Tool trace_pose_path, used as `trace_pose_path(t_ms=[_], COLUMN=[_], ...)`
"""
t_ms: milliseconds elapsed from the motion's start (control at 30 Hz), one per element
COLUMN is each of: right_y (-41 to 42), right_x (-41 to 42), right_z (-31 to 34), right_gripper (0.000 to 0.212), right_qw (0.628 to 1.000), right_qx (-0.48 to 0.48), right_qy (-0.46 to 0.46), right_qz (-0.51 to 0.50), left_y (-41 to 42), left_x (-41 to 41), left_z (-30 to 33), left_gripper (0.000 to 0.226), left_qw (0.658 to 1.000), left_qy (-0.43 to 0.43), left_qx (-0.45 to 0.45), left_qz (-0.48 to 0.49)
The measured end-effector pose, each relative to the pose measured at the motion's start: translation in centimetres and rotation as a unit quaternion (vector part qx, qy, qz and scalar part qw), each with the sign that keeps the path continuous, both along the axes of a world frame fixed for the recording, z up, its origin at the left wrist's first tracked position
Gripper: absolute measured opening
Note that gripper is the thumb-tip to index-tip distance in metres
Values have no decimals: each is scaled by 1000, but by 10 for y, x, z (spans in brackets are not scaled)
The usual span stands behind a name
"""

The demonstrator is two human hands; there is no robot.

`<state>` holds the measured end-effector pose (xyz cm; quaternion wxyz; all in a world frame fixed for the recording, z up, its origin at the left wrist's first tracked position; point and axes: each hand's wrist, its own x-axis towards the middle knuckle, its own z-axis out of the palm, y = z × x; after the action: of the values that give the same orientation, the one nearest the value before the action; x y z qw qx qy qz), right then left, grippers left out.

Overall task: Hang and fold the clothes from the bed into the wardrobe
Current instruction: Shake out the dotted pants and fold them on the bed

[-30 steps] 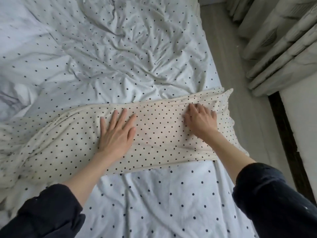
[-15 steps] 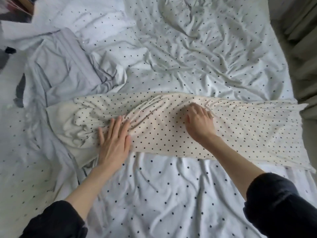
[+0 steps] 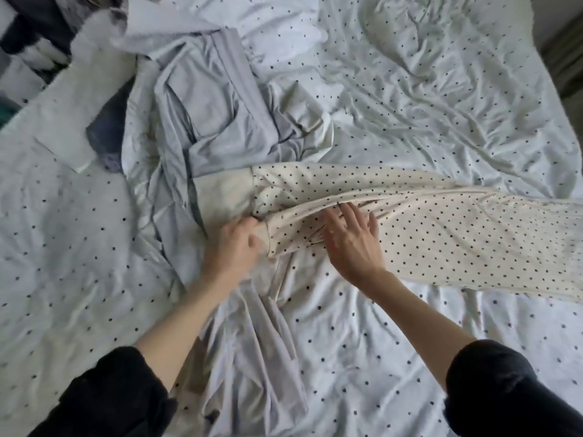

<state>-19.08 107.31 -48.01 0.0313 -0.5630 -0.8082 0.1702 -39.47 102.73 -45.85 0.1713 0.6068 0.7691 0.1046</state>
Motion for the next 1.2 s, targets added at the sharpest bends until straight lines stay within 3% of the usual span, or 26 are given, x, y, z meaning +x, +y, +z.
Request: trace_pose_path(t_ms=[167, 333, 467, 567, 700, 833, 933, 1000, 1100, 1200], right_y=[38, 52, 30, 20, 15, 18, 21, 19, 19, 24], right_x=[-34, -69, -93, -96, -101, -109, -117, -121, -126, -125], right_z=[12, 6, -8, -16, -20, -18, -13, -12, -17, -19], right_gripper=[53, 49, 59, 63, 58, 61, 64, 69, 75, 60], right_qw=[999, 998, 998, 996, 994, 988, 978, 985, 994, 989], right_qx=[3, -52, -58, -53, -50, -86, -96, -86, -102, -128], right_qy=[31, 3, 38, 74, 99, 124, 179, 146, -1, -39], right_qz=[-34, -18, -3, -24, -18, -10, -50, -30, 42, 65], left_y=[72, 95, 56, 43, 42, 46, 49, 48, 40, 32], left_x=[-58, -88, -93, -91, -81, -75, -88, -100, -109, -105], left_z=[30, -10, -31, -39, -30, -20, -12, -9, -14, -15], left_gripper=[21, 38, 32, 40, 34, 32, 39, 34, 33, 35], left_qw=[985, 973, 941, 932, 930, 922, 923, 917, 922, 931], left_qy=[-113, -177, -226, -249, -239, -264, -292, -319, -310, -283], left_qx=[111, 27, 48, 7, 45, 0, 37, 58, 18, -9], left_qz=[68, 143, 248, 264, 275, 284, 249, 231, 232, 229])
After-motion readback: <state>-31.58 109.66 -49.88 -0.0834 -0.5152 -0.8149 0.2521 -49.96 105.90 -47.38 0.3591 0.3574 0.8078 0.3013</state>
